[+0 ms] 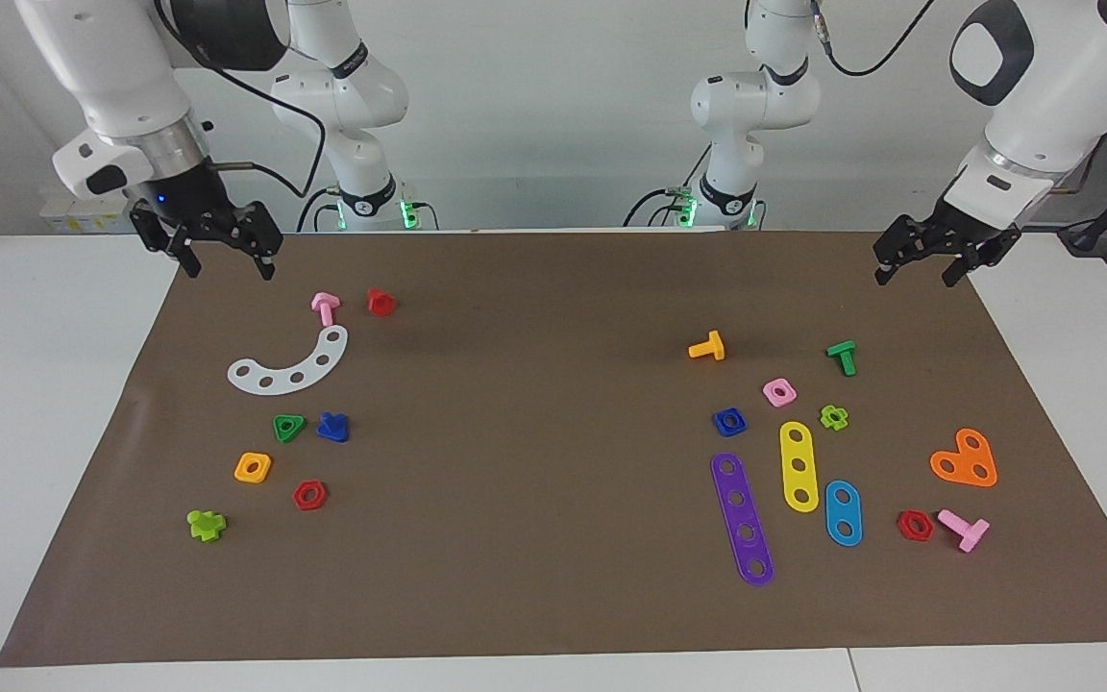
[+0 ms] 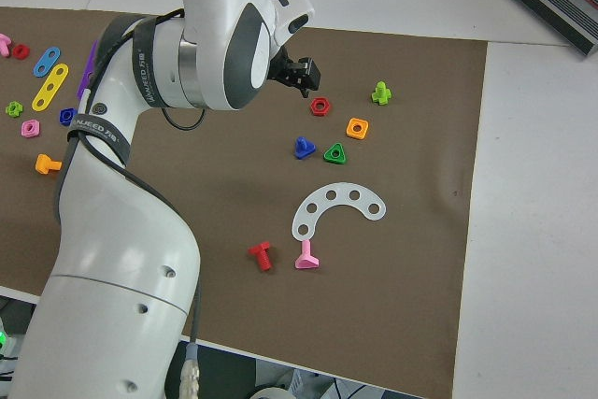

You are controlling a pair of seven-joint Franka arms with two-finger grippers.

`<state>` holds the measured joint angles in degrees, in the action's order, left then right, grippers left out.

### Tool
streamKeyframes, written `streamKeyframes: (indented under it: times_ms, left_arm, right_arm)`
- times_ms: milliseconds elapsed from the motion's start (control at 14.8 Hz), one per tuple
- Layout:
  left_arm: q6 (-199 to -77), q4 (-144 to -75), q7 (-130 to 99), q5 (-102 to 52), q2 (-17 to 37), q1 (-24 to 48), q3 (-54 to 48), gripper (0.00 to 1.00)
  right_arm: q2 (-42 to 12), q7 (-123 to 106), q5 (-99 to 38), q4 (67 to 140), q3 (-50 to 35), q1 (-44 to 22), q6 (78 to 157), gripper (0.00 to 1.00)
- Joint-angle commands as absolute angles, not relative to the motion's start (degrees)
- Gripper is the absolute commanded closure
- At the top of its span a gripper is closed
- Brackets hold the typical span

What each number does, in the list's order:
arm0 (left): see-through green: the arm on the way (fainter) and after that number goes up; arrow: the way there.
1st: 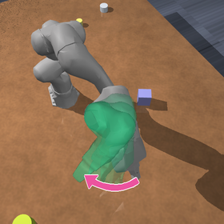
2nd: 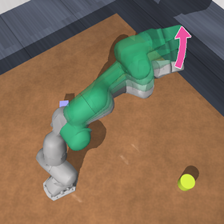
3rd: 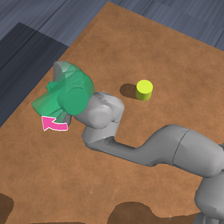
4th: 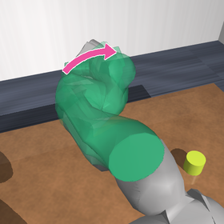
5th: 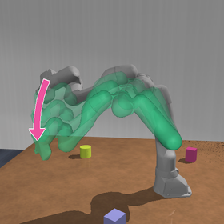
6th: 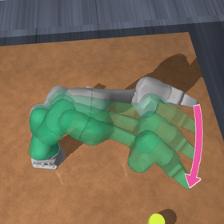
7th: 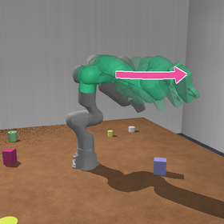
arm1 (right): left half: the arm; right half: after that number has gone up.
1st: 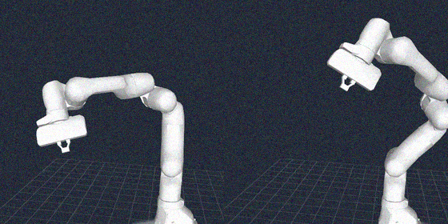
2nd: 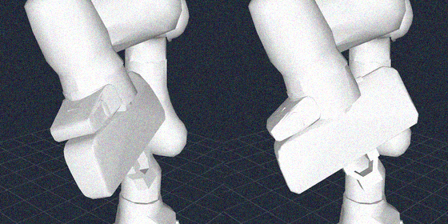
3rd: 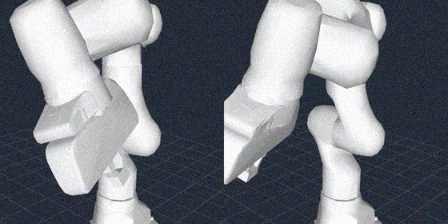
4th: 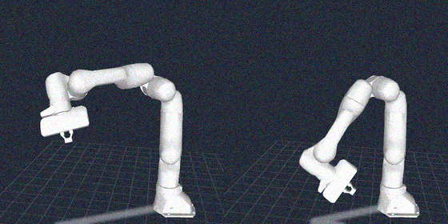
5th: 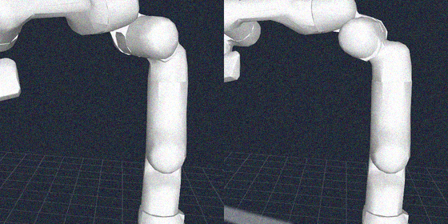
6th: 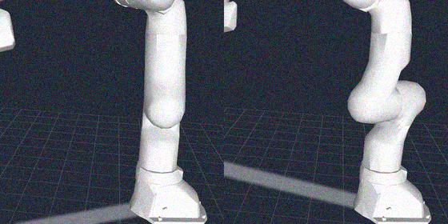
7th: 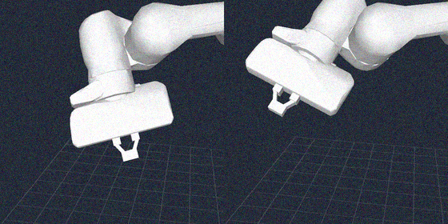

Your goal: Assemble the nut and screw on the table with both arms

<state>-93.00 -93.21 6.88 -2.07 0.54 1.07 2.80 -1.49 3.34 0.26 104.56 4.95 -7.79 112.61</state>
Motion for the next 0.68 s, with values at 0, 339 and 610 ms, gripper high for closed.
streamKeyframes:
  times_ms: [0, 339, 610]
  left_arm:
    - [-94.04, -94.92, 6.42, -0.79, -1.05, 1.85, 3.16, 0.0]
    - [-93.69, -94.57, 6.42, -0.79, -0.88, 1.67, 3.16, 0.0]
    - [-93.95, -94.66, 6.42, -0.79, -0.88, 1.76, 3.16, 0.0]
  right_arm:
    - [-8.68, -3.39, 0.0, 105.72, 4.57, -8.08, 118.63, 0.0]
    - [-12.3, -15.27, -4.37, 115.65, 4.57, -7.12, 132.87, 0.0]
    - [-13.98, -22.23, -6.06, 116.89, 4.66, -6.42, 133.42, 0.32]
